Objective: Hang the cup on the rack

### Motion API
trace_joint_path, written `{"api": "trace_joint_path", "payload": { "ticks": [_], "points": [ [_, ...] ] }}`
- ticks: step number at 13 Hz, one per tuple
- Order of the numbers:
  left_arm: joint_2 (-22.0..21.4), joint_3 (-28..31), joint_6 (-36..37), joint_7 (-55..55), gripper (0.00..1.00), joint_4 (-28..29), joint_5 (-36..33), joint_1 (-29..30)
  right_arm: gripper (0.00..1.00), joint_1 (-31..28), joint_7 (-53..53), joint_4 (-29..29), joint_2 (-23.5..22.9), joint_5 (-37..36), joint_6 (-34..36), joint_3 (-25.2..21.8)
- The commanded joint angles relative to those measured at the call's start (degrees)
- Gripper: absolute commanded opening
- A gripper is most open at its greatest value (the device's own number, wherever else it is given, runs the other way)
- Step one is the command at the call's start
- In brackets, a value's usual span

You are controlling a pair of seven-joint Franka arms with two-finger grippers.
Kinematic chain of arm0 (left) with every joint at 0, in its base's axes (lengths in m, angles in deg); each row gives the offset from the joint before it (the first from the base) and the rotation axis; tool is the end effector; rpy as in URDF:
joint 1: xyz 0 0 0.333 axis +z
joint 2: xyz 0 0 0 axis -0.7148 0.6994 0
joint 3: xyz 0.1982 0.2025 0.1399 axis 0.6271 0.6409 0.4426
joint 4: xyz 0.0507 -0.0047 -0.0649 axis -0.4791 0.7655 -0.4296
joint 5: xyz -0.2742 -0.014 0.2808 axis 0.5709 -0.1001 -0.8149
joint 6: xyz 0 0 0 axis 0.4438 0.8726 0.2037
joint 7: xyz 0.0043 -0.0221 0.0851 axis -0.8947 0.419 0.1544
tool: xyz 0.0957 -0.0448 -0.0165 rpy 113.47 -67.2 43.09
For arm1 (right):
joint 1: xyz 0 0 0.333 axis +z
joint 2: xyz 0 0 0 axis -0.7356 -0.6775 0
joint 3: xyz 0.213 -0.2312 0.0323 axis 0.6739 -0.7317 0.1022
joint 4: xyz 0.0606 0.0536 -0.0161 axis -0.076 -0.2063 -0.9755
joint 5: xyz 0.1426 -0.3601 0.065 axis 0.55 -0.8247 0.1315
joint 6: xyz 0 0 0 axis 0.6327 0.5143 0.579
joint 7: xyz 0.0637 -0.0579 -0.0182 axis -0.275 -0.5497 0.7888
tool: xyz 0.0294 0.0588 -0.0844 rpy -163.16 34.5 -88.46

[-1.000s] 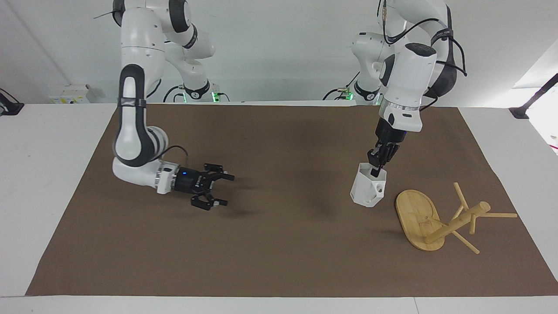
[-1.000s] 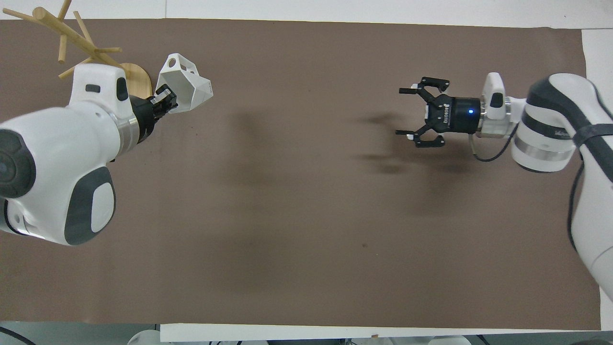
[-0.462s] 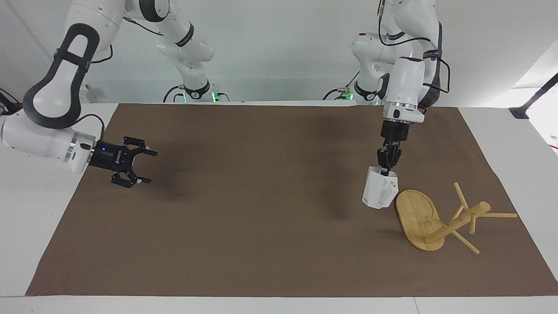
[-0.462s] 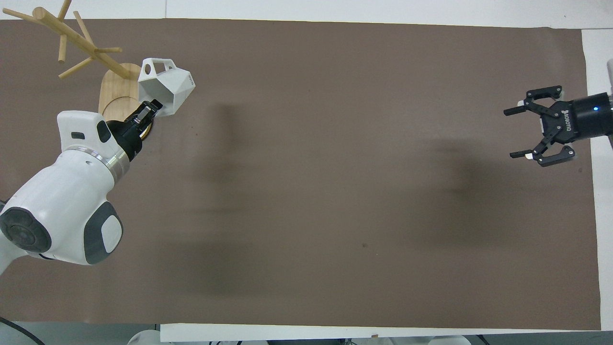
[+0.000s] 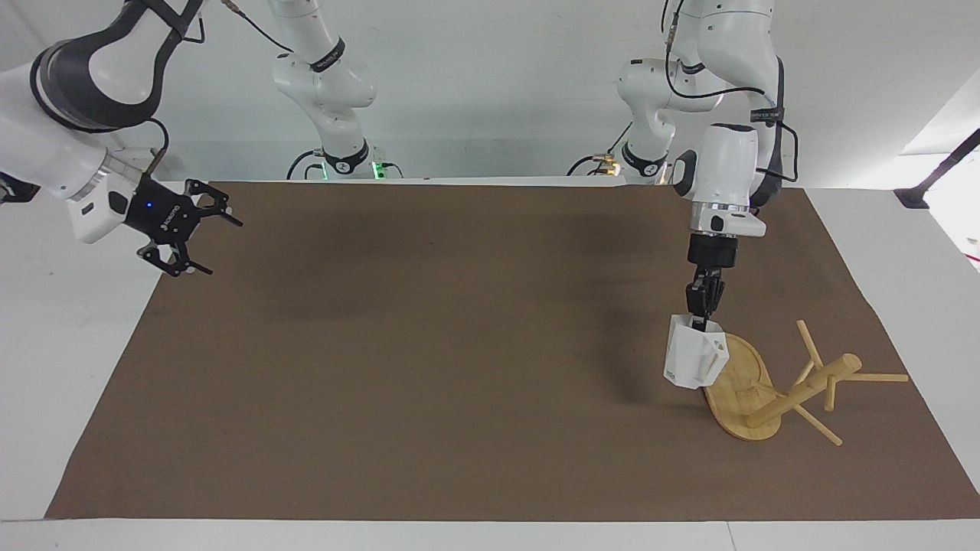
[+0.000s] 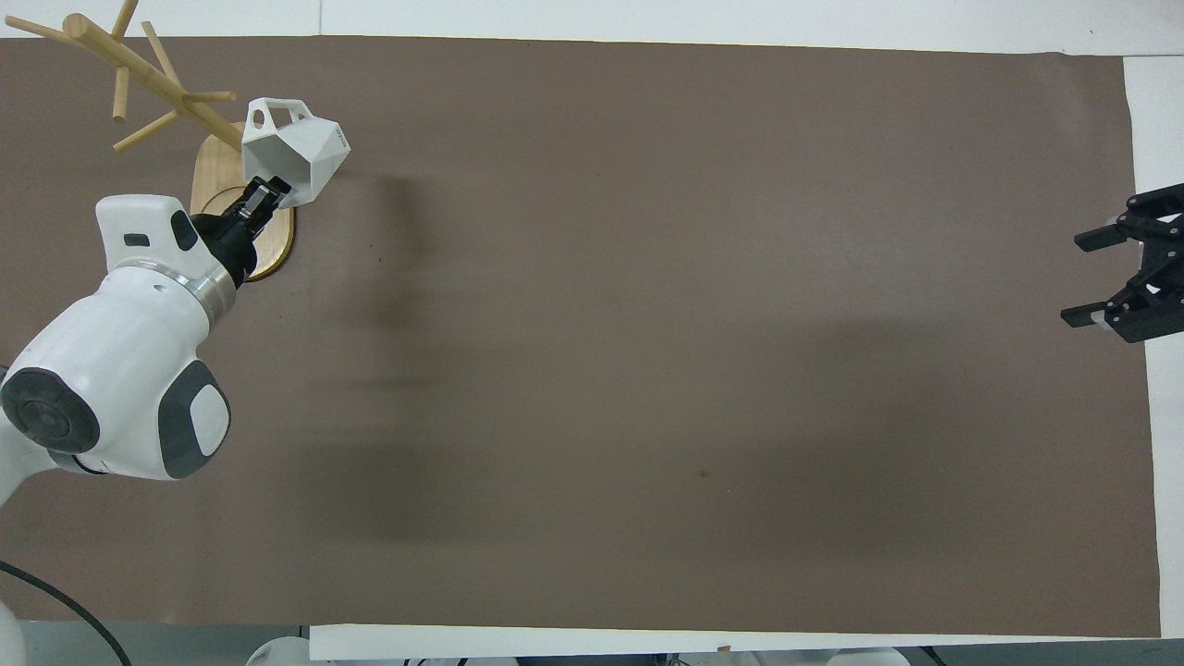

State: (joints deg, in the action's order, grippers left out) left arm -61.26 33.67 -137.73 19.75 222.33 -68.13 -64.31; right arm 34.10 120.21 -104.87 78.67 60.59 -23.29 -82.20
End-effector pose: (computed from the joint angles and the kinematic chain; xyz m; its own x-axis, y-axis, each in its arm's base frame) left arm 0.5343 -0.1295 0.4016 0.5910 0.6768 0.4388 0.3933 -0.7168 0.5758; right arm 0.5548 -0.1334 0.5268 0.5939 0.7793 0.2001 0.7970 -0.5359 -0.2786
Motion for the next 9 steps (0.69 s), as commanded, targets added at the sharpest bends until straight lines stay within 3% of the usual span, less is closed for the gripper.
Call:
{"api": "trace_joint_path", "payload": {
  "ticks": [1, 4, 7, 9],
  "points": [
    [3.4, -0.7, -1.3, -0.4, 0.00, -3.2, -0.3, 2.4, 1.00, 3.6, -13.7, 2.0, 2.7, -5.7, -0.1, 0.7],
    [4.3, -0.8, -1.2, -0.4, 0.00, -4.1, -0.4, 3.7, 1.00, 4.0, -24.9, 2.8, 5.3, -6.0, 0.5, 0.6],
    [6.5, -0.8, -1.2, -0.4, 0.00, -6.3, -0.5, 5.1, 1.00, 4.1, -38.8, 12.6, 4.2, -12.7, 12.1, 1.0],
    [6.7, -0.8, -1.2, -0.4, 0.00, -6.6, -0.4, 6.2, 1.00, 5.8, -45.8, 13.5, 4.3, -13.8, 14.1, 1.1]
  ]
}}
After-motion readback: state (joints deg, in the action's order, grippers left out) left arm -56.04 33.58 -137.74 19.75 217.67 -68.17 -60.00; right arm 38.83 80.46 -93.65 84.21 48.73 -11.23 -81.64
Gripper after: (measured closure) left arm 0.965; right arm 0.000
